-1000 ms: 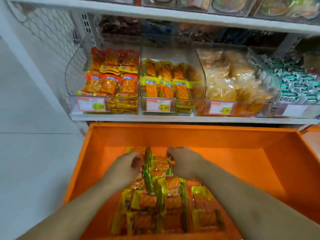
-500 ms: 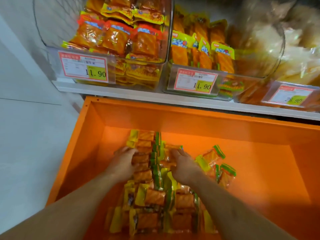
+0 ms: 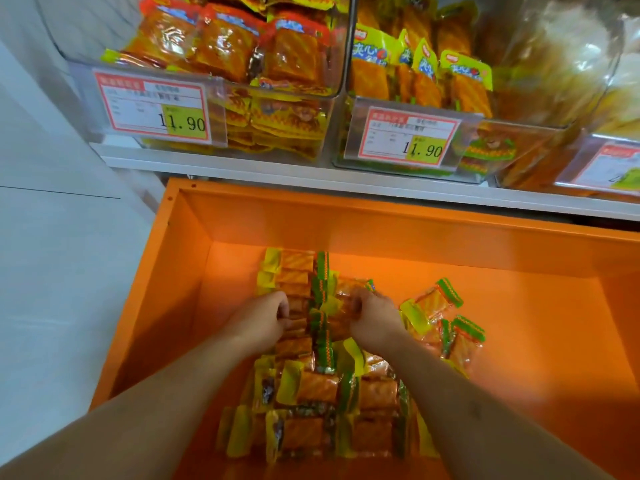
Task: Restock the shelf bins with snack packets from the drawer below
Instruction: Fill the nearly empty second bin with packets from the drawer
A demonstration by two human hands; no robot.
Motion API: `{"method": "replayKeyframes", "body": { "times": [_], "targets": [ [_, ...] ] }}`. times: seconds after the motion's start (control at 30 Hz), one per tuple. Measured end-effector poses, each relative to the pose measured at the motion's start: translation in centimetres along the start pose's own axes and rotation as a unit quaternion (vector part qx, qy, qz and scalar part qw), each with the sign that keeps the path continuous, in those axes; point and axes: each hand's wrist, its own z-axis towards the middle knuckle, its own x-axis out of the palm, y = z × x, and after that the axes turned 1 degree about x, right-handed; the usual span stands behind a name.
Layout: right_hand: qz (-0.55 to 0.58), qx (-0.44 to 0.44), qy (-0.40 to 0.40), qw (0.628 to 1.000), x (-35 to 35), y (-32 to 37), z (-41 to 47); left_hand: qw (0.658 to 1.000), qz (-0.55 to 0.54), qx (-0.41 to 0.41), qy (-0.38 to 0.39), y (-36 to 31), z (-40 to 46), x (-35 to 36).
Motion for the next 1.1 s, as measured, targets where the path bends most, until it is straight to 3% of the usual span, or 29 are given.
{"method": "replayKeyframes", "body": {
  "times": [0.2,0.53,0.87,1.1],
  "targets": [
    [0.112,-0.003,-0.023,0.993,-1.0,0.3,-0.9,0.995,-0.095,-0.023,-0.017,-0.6,-0.6,-1.2],
    [0.245,-0.020,-0.078,0.966,-8.4,2.2,-4.1,0.984,-0.135,0.012,-0.116,-4.9,-5.3,-7.1],
    [0.317,-0.114,-0.070,0.939,-19.1,4.8,-15.8,0.974,-0.205,0.060,-0.069,-12.3,-16.5,-16.7],
    [0.353,-0.248,-0.115,0.895,-21.3,6.6,-22.8,0.921,-0.366,0.130,0.013,-13.9,-23.5,-19.1]
  ]
}}
